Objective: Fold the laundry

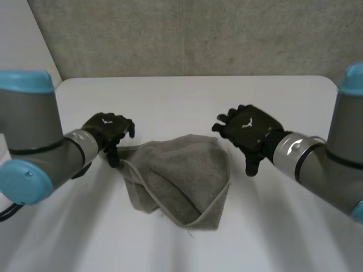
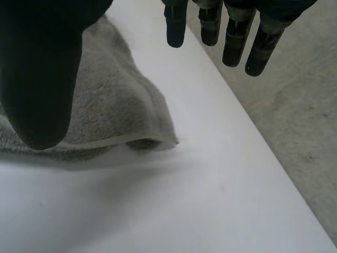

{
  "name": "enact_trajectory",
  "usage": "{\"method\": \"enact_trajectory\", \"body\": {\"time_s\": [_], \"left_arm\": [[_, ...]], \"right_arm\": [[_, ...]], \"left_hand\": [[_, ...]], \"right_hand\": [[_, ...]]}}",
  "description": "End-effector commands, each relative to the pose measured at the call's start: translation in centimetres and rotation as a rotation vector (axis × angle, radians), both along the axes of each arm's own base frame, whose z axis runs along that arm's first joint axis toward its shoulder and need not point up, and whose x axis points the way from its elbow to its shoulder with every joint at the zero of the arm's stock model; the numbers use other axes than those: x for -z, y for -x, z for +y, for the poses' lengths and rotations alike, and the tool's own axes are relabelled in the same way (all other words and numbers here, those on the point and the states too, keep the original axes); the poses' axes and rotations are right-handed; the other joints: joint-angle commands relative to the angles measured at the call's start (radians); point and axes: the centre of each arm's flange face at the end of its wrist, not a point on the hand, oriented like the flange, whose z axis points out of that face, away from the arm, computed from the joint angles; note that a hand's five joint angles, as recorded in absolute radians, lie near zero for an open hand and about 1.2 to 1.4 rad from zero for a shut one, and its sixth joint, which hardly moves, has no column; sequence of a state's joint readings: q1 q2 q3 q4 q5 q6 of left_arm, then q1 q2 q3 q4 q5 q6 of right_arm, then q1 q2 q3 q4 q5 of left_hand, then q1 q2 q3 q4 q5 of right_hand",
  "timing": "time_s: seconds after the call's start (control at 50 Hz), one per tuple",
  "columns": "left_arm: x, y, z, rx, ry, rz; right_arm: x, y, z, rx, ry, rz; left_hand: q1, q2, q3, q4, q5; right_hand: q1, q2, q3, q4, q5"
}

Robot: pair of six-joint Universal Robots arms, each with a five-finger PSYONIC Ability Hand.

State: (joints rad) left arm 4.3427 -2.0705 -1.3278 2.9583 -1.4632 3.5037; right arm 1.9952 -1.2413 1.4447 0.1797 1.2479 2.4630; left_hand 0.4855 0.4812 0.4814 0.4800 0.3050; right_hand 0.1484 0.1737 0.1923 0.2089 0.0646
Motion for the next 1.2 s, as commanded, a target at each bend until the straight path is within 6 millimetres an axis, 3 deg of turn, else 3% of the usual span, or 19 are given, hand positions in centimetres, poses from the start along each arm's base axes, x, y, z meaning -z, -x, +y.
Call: {"method": "enact_trajectory", "body": {"time_s": [0.02, 0.16, 0.18, 0.2, 0.22, 0.24, 0.32, 0.42, 0.44, 0.46, 0.48, 0.52, 0.54, 0.58, 0.64, 0.74, 0.96, 1.1, 1.2], "left_arm": [[3.8, 0.4, -1.1, 0.0, 0.023, 0.009], [5.2, 0.4, -1.0, -0.004, -0.011, 0.0], [5.2, 0.4, -1.0, -0.005, -0.012, -0.001], [5.2, 0.4, -0.9, -0.007, -0.016, 0.004], [5.2, 0.4, -0.9, -0.007, -0.016, 0.004], [4.9, 0.3, -0.9, -0.01, -0.011, 0.006], [3.5, 0.6, -0.5, -0.009, 0.017, 0.028], [-2.5, 0.7, 1.3, -0.022, 0.087, 0.154], [-2.5, 0.7, 1.3, -0.022, 0.087, 0.154], [-4.1, 1.0, 2.3, -0.003, 0.11, 0.18], [-4.1, 1.0, 2.3, -0.003, 0.11, 0.18], [-7.2, 1.2, 4.1, 0.028, 0.172, 0.213], [-7.3, 1.2, 4.1, 0.028, 0.172, 0.214], [-9.9, 1.0, 5.2, 0.043, 0.238, 0.242], [-11.2, 0.8, 5.7, 0.046, 0.272, 0.259], [-14.3, 0.2, 7.1, 0.055, 0.358, 0.299], [-15.8, 0.0, 8.9, 0.077, 0.384, 0.32], [-15.9, 0.2, 9.8, 0.096, 0.37, 0.321], [-16.8, -0.1, 10.4, 0.097, 0.394, 0.336]], "right_arm": [[3.2, 0.0, -0.1, -0.025, 0.017, 0.018], [4.3, 0.9, -0.7, 0.008, 0.024, 0.009], [4.6, 1.1, -0.8, 0.015, 0.029, 0.006], [4.8, 1.1, -1.0, 0.016, 0.041, 0.003], [4.8, 1.1, -1.0, 0.016, 0.041, 0.003], [5.0, 1.1, -1.2, 0.021, 0.054, -0.002], [4.9, 1.1, -2.0, 0.036, 0.085, -0.02], [3.7, 1.3, -4.1, 0.073, 0.088, -0.071], [3.7, 1.3, -4.1, 0.073, 0.088, -0.071], [3.3, 1.2, -4.5, 0.075, 0.067, -0.09], [3.2, 1.2, -4.5, 0.075, 0.067, -0.09], [2.7, 0.9, -5.3, 0.039, -0.003, -0.123], [2.7, 0.9, -5.3, 0.039, -0.003, -0.123], [3.4, 0.3, -4.9, -0.058, -0.116, -0.125], [3.8, -0.1, -4.6, -0.109, -0.165, -0.128], [6.3, -0.7, -4.9, -0.169, -0.226, -0.112], [9.6, -1.7, -5.8, -0.151, -0.195, -0.201], [9.5, -2.7, -6.3, -0.048, -0.202, -0.312], [9.7, -3.6, -5.4, -0.021, -0.232, -0.329]], "left_hand": [[0.2, 0.205, 0.205, 0.206, 0.206], [0.209, 0.214, 0.214, 0.215, 0.215], [0.305, 0.31, 0.31, 0.311, 0.311], [0.559, 0.564, 0.563, 0.565, 0.565], [0.562, 0.566, 0.566, 0.567, 0.568], [0.858, 0.863, 0.862, 0.864, 0.864], [0.911, 0.915, 0.915, 0.916, 0.917], [0.911, 0.915, 0.915, 0.916, 0.917], [0.911, 0.915, 0.915, 0.916, 0.917], [0.911, 0.915, 0.915, 0.916, 0.917], [0.911, 0.915, 0.915, 0.916, 0.917], [0.911, 0.915, 0.915, 0.916, 0.917], [0.911, 0.915, 0.915, 0.916, 0.917], [0.911, 0.915, 0.915, 0.916, 0.917], [0.911, 0.915, 0.915, 0.916, 0.917], [0.911, 0.915, 0.915, 0.916, 0.917], [0.911, 0.915, 0.915, 0.916, 0.917], [0.911, 0.915, 0.915, 0.916, 0.917], [0.911, 0.915, 0.915, 0.916, 0.917]], "right_hand": [[0.086, 0.061, 0.042, 0.026, -0.004], [0.086, 0.061, 0.042, 0.026, -0.004], [0.086, 0.061, 0.042, 0.026, -0.004], [0.086, 0.061, 0.042, 0.026, -0.004], [0.086, 0.061, 0.042, 0.026, -0.004], [0.086, 0.061, 0.042, 0.026, -0.004], [0.086, 0.061, 0.042, 0.026, -0.004], [0.083, 0.058, 0.039, 0.023, -0.007], [0.083, 0.058, 0.039, 0.023, -0.007], [0.08, 0.055, 0.037, 0.02, -0.01], [0.08, 0.055, 0.037, 0.02, -0.01], [0.075, 0.049, 0.031, 0.014, -0.016], [0.075, 0.049, 0.031, 0.014, -0.016], [0.06, 0.035, 0.016, -0.001, -0.031], [0.057, 0.032, 0.013, -0.003, -0.034], [0.072, 0.046, 0.028, 0.011, -0.019], [0.183, 0.158, 0.139, 0.123, 0.092], [0.201, 0.176, 0.157, 0.14, 0.11], [0.201, 0.176, 0.157, 0.14, 0.11]]}}
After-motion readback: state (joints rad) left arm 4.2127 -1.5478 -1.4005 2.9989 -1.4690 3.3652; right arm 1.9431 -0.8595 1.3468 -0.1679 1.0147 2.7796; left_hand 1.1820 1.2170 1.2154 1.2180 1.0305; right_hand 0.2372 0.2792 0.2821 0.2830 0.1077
